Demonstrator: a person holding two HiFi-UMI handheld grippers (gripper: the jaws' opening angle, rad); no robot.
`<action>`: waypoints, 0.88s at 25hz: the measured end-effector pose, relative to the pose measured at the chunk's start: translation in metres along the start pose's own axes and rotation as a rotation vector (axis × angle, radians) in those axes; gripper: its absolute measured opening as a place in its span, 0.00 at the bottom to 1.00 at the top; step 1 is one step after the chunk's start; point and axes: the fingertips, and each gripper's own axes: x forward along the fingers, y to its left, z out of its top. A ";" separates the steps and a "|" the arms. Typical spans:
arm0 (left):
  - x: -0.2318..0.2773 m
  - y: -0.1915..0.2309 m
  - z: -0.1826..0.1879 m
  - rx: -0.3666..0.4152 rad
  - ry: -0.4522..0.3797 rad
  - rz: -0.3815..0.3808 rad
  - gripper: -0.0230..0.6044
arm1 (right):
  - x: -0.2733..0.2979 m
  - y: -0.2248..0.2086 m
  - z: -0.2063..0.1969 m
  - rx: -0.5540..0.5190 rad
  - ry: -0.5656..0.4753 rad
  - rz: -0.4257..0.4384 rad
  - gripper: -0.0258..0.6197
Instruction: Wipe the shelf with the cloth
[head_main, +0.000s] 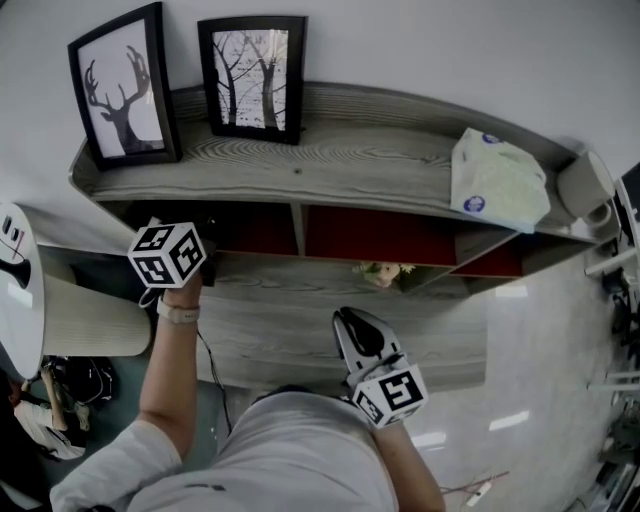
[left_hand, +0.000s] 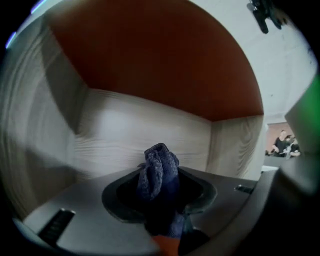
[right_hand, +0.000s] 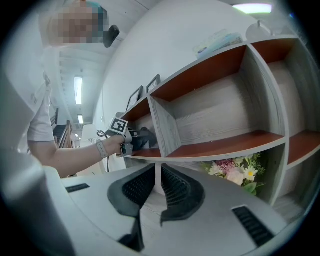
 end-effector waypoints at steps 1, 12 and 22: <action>0.002 -0.014 0.002 -0.006 -0.005 -0.035 0.30 | -0.003 -0.001 0.000 0.001 -0.002 -0.005 0.11; 0.001 -0.113 0.042 -0.160 -0.157 -0.261 0.30 | -0.042 -0.010 -0.005 0.009 -0.021 -0.077 0.11; -0.002 -0.143 0.064 -0.368 -0.289 -0.361 0.29 | -0.071 -0.017 -0.013 0.020 -0.021 -0.120 0.11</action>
